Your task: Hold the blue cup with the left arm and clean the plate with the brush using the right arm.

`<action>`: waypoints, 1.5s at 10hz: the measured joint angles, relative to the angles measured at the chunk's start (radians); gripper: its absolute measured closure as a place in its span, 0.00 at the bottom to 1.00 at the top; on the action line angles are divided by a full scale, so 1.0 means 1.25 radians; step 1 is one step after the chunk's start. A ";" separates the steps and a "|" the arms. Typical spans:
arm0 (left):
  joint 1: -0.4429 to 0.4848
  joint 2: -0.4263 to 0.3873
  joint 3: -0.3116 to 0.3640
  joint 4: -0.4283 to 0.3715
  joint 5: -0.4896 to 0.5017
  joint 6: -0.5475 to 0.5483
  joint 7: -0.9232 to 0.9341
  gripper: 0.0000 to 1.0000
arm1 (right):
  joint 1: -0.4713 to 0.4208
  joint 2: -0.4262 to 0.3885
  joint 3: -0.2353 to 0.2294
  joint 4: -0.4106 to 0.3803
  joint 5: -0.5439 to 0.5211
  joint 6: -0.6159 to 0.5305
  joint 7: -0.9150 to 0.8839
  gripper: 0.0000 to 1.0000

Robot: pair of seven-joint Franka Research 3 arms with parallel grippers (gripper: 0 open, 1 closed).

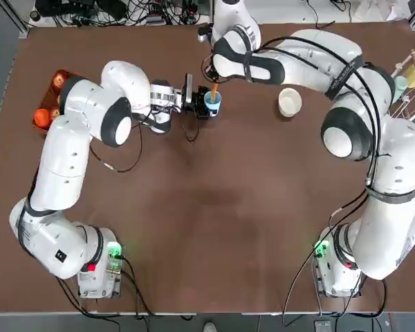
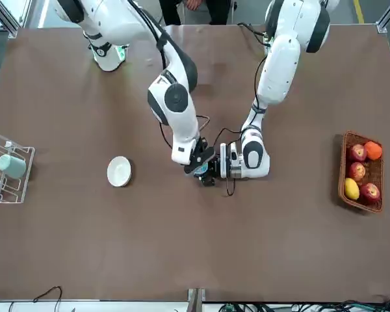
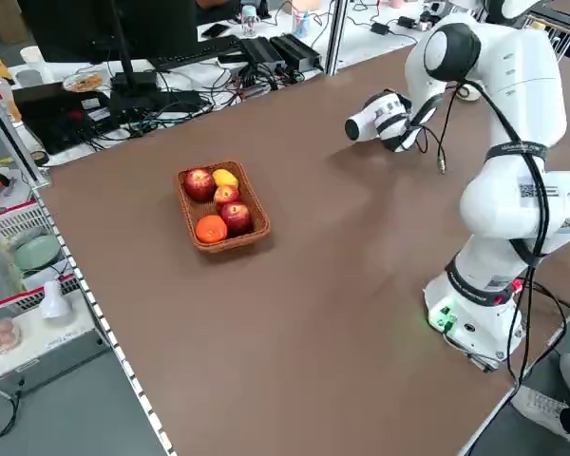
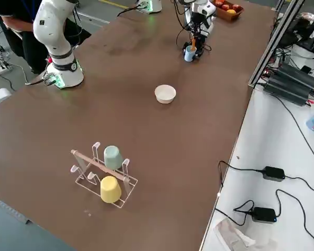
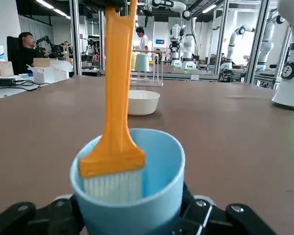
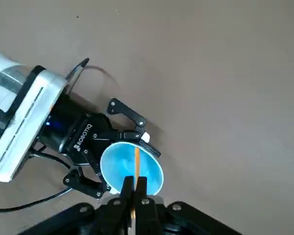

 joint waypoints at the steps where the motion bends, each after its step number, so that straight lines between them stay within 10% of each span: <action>1: 0.000 0.000 0.000 0.000 0.000 0.000 0.000 0.33 | 0.000 0.001 0.000 -0.008 0.000 -0.001 -0.001 0.95; 15: -0.002 0.000 0.000 0.000 0.000 0.000 0.000 0.33 | -0.011 -0.005 -0.006 -0.020 0.001 -0.021 0.016 0.95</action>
